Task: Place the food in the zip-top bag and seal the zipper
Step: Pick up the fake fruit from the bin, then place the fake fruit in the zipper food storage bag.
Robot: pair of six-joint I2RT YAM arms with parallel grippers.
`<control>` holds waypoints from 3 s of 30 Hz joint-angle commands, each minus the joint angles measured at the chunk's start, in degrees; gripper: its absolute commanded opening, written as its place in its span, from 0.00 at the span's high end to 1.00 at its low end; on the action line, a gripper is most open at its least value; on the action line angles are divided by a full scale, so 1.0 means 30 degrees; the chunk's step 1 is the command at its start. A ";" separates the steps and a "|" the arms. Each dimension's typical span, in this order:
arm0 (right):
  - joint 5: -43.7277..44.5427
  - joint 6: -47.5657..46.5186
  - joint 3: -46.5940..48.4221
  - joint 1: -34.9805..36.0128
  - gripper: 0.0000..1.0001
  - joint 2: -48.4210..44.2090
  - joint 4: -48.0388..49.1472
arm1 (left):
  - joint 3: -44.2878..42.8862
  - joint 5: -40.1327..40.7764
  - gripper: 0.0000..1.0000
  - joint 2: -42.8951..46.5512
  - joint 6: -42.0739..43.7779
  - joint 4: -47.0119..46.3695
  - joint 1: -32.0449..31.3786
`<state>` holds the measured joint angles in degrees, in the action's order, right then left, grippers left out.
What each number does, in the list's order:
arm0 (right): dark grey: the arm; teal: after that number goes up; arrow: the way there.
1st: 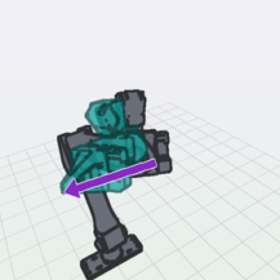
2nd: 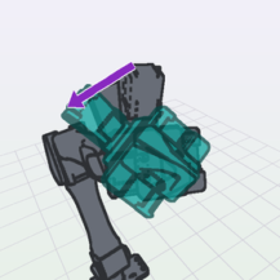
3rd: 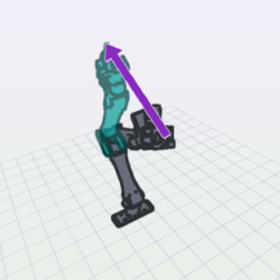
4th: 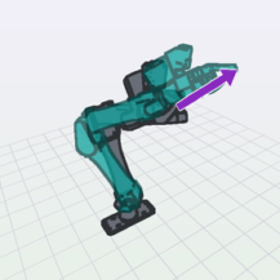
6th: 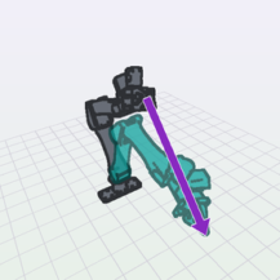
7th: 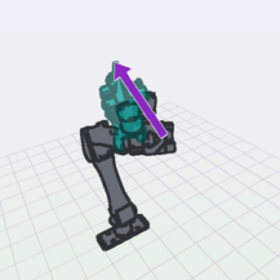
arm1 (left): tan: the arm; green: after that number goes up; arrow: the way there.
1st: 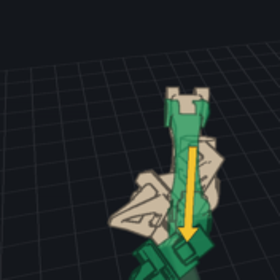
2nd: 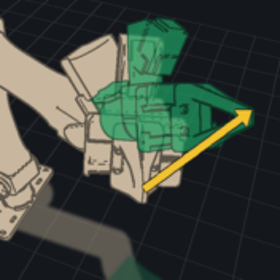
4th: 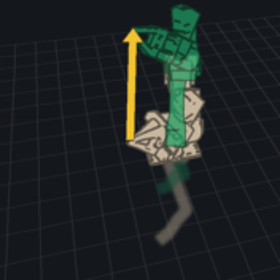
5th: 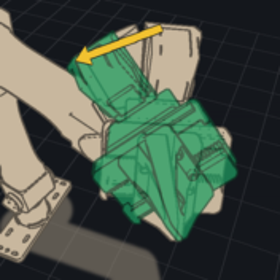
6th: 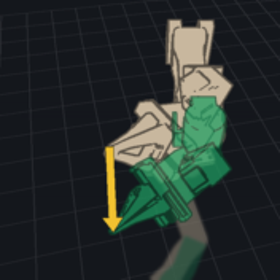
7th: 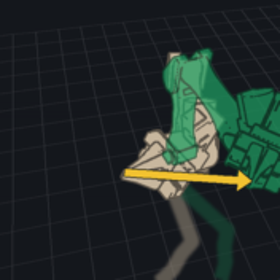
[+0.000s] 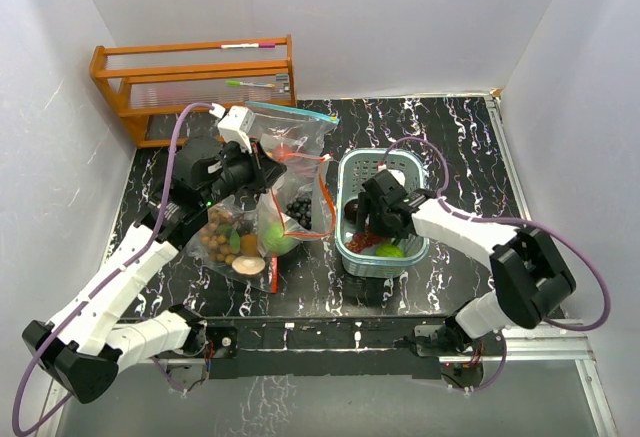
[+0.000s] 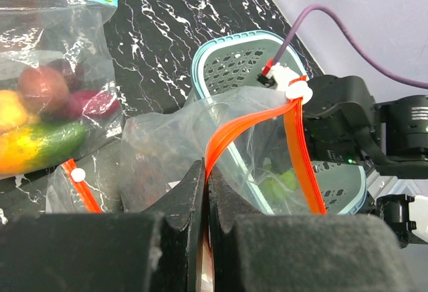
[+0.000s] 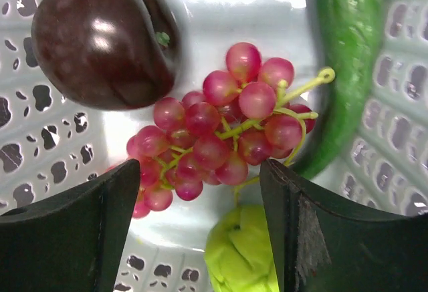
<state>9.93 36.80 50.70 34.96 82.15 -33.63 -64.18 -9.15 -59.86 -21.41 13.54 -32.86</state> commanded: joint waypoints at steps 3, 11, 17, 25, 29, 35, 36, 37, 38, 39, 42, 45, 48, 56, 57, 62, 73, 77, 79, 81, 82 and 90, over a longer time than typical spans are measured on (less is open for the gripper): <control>-0.0894 0.0243 -0.0573 0.0034 0.31 0.1133 0.3870 | -0.0535 0.0161 1.00 0.0835 0.0398 0.0195 -0.0095; -0.0116 0.0148 -0.1559 0.0012 0.90 0.0758 0.3721 | -0.0123 -0.0086 1.00 0.0977 0.0314 0.0220 -0.0113; 0.0804 -0.1004 -0.0504 0.0036 0.92 -0.1360 0.2328 | 0.0166 -0.0201 1.00 0.0939 0.0195 -0.0021 -0.0115; 0.1566 -0.2785 0.3352 0.0028 0.92 -0.4877 -0.0609 | 0.0457 -0.0057 1.00 0.0725 0.0105 -0.0278 -0.0115; 0.0704 -0.4535 0.5056 0.0024 0.92 -0.6298 -0.1306 | 0.0754 -0.0050 1.00 0.0472 -0.0093 -0.0734 -0.0095; -0.2763 -0.6532 0.8331 0.0017 0.92 -0.7331 -0.1048 | 0.1167 -0.0361 1.00 -0.0334 -0.0484 -0.1541 -0.0105; -0.3598 -0.6880 0.8795 0.0034 0.92 -0.7236 -0.0892 | 0.1178 -0.0428 1.00 -0.0499 -0.0602 -0.1663 -0.0115; -0.4581 -0.7242 0.9179 0.0036 0.92 -0.7140 -0.0715 | 0.1139 -0.0542 1.00 -0.0736 -0.0686 -0.1773 -0.0109; -0.5583 -0.7642 0.9395 0.0029 0.92 -0.7066 -0.0448 | 0.1076 -0.0703 1.00 -0.0945 -0.0770 -0.1871 -0.0119; -0.6507 -0.7967 0.9522 0.0017 0.92 -0.6965 -0.0147 | 0.0972 -0.0888 1.00 -0.1161 -0.0839 -0.1949 -0.0116; -0.8517 -0.8385 0.9744 0.0036 0.91 -0.6447 0.0363 | 0.0724 -0.1178 1.00 -0.1564 -0.0905 -0.2134 -0.0105; -1.0092 -0.8338 0.9700 0.0050 0.91 -0.5863 0.0894 | 0.0669 -0.1036 1.00 -0.1688 -0.0823 -0.2220 -0.0115; -1.1121 -0.7992 0.9255 0.0218 0.91 -0.5572 0.1990 | 0.0703 -0.1055 1.00 -0.1821 -0.0803 -0.2336 -0.0109; -1.1228 -0.7935 0.8301 0.1555 0.91 -0.4645 0.2502 | 0.0745 -0.1390 1.00 -0.2255 -0.0951 -0.2679 -0.0100; -1.1365 -0.7915 0.8128 0.1735 0.90 -0.4535 0.2624 | 0.0741 -0.1362 1.00 -0.2233 -0.0917 -0.2669 -0.0096; -1.0200 -0.7872 0.7630 0.2994 0.80 -0.3649 0.2522 | 0.0762 -0.1312 1.00 -0.2226 -0.0862 -0.2609 -0.0095; -0.5628 -0.7281 0.7879 0.3142 0.02 -0.3871 0.1059 | 0.0857 -0.1138 1.00 -0.1787 -0.0628 -0.2259 -0.0112; -0.4614 -0.6952 0.8424 0.3150 0.02 -0.4735 0.0947 | 0.0944 -0.1306 1.00 -0.1787 -0.0642 -0.2221 -0.0097; -0.3005 -0.6460 0.8683 0.3152 0.02 -0.5086 0.0450 | 0.0734 -0.1567 1.00 -0.1719 -0.0656 -0.1903 -0.0095; -0.0673 -0.5891 0.8926 0.3138 0.02 -0.5142 -0.0478 | 0.0439 -0.1687 1.00 -0.1455 -0.0641 -0.1518 -0.0094; 0.0475 -0.5414 0.9049 0.3119 0.02 -0.5036 -0.1132 | 0.0263 -0.1659 1.00 -0.1247 -0.0629 -0.1334 -0.0117; 0.3581 -0.2576 0.7918 0.2516 0.03 -0.4098 -0.3623 | -0.1850 -0.0546 1.00 0.0059 0.0424 0.0450 -0.0096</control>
<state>14.33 23.77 76.01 43.51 68.97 -42.06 -64.01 -12.16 -63.83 -22.44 13.78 -32.86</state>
